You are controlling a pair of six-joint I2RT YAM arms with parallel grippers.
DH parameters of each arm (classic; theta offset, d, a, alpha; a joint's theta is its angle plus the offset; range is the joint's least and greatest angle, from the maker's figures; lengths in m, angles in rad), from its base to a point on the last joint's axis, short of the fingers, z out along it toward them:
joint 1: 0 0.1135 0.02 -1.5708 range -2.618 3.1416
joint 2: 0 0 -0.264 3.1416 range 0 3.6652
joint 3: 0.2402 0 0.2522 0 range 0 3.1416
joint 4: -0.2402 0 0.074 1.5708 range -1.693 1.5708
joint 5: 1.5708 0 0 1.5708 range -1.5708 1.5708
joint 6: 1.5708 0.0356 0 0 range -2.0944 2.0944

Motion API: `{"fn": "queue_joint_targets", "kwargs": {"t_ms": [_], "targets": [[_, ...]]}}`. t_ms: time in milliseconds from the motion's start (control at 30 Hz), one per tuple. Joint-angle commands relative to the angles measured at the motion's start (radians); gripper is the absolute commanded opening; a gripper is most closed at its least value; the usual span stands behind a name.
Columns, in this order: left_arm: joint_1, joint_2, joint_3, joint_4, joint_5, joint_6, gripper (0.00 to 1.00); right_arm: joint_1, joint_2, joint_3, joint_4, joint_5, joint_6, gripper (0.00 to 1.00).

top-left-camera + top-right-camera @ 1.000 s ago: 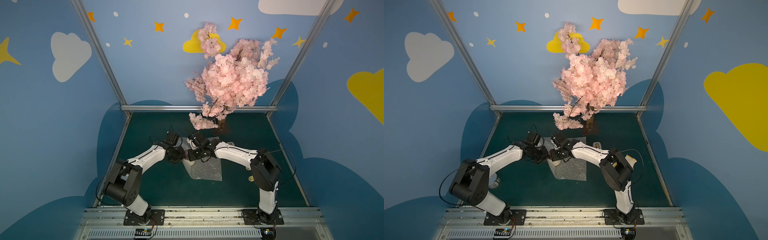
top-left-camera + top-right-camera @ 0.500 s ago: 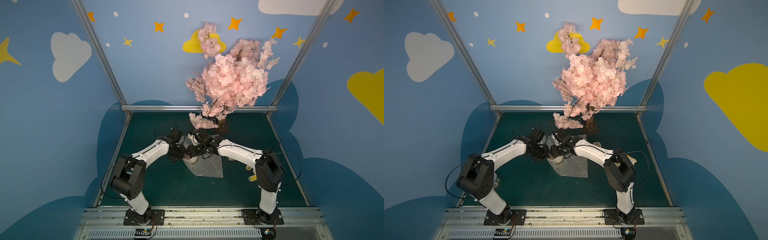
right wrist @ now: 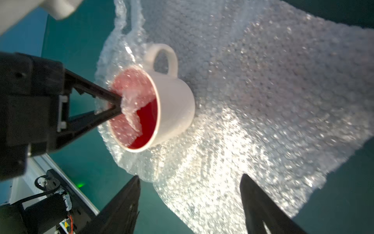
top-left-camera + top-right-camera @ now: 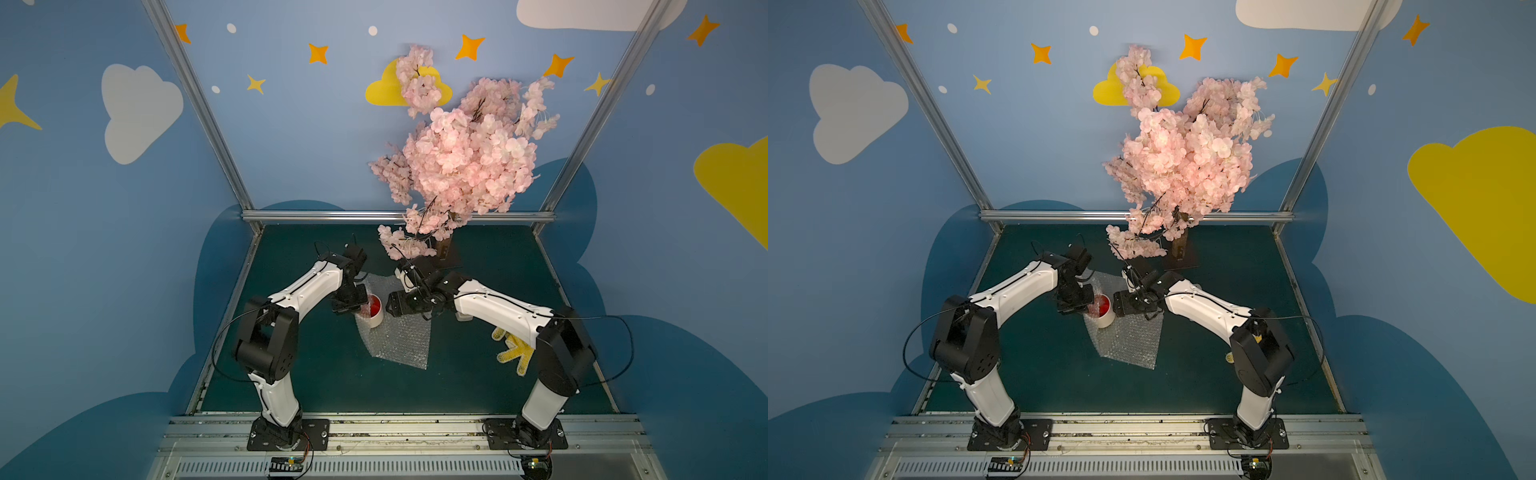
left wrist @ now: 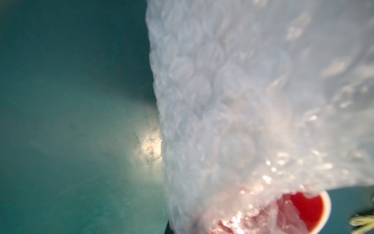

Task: Wrap mugs in bubble wrap
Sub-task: Wrap the mug in bubble wrap.

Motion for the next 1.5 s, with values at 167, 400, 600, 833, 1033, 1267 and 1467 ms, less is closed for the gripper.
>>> {"fn": "queue_joint_targets", "kwargs": {"t_ms": [167,400,600,833,1033,1267,1467], "targets": [[0.0,-0.034,-0.003,-0.074,-0.029,0.049,0.03,-0.003,-0.147,-0.246,-0.026,-0.101,0.13,0.78],[-0.005,-0.07,-0.062,-0.035,-0.022,0.027,0.03,0.075,-0.239,-0.422,0.002,-0.098,0.239,0.8],[-0.009,-0.089,-0.092,-0.01,-0.016,0.021,0.03,0.106,-0.298,-0.582,0.158,-0.149,0.367,0.78],[-0.011,-0.1,-0.112,-0.004,-0.017,0.017,0.03,0.159,-0.218,-0.635,0.363,-0.173,0.444,0.73],[-0.012,-0.104,-0.125,0.007,-0.008,0.013,0.03,0.165,-0.126,-0.681,0.517,-0.183,0.499,0.67],[-0.012,-0.104,-0.121,0.008,-0.008,0.016,0.03,0.171,-0.13,-0.694,0.562,-0.124,0.504,0.46],[-0.012,-0.101,-0.121,0.01,-0.011,0.021,0.03,0.171,-0.201,-0.677,0.489,-0.081,0.477,0.23]]}}
